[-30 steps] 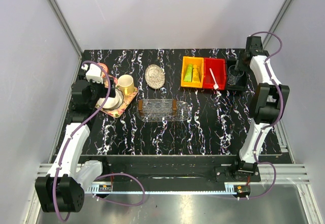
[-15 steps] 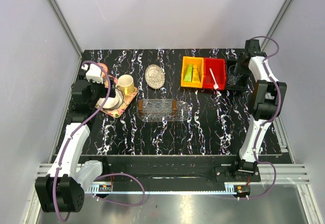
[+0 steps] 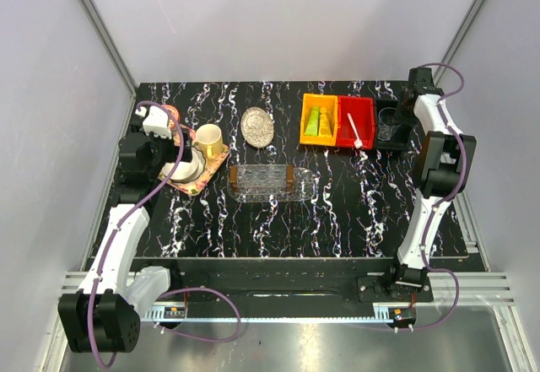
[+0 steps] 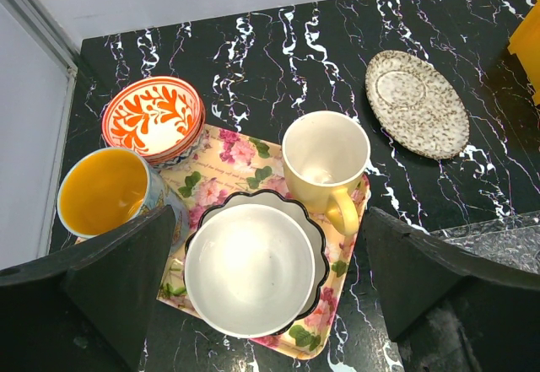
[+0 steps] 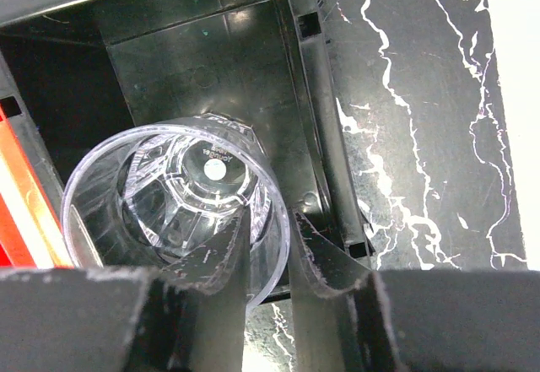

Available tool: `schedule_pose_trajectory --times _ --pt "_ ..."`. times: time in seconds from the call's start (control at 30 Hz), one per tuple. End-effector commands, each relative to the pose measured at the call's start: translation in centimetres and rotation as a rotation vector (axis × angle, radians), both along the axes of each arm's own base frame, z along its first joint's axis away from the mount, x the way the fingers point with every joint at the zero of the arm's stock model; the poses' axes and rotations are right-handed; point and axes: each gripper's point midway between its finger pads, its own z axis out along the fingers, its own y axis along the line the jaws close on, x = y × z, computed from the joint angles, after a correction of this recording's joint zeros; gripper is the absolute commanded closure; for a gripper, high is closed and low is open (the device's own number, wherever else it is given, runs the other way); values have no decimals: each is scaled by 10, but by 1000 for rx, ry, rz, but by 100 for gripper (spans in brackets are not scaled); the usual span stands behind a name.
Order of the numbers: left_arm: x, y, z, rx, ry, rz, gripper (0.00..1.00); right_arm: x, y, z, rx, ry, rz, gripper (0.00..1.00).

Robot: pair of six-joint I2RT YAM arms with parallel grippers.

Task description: Prepare toiletry sets of a toothbrush and toothpaste on the tray

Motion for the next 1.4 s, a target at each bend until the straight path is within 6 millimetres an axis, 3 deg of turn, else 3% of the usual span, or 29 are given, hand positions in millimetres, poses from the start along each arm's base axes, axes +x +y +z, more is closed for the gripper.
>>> schedule_pose_trajectory --times 0.0,0.23,0.73,1.23,1.37 --pt "3 -3 11 1 -41 -20 1 14 7 12 37 -50 14 72" --pt "3 -4 14 -2 -48 -25 1 15 3 24 25 -73 12 77" --pt "3 -5 21 -3 -64 -32 1 14 -11 47 -18 -106 4 99" --pt "2 -6 23 4 -59 -38 1 14 -13 90 -24 -168 12 100" --pt "2 -6 27 1 -64 -39 1 12 -9 116 -15 -209 23 100"
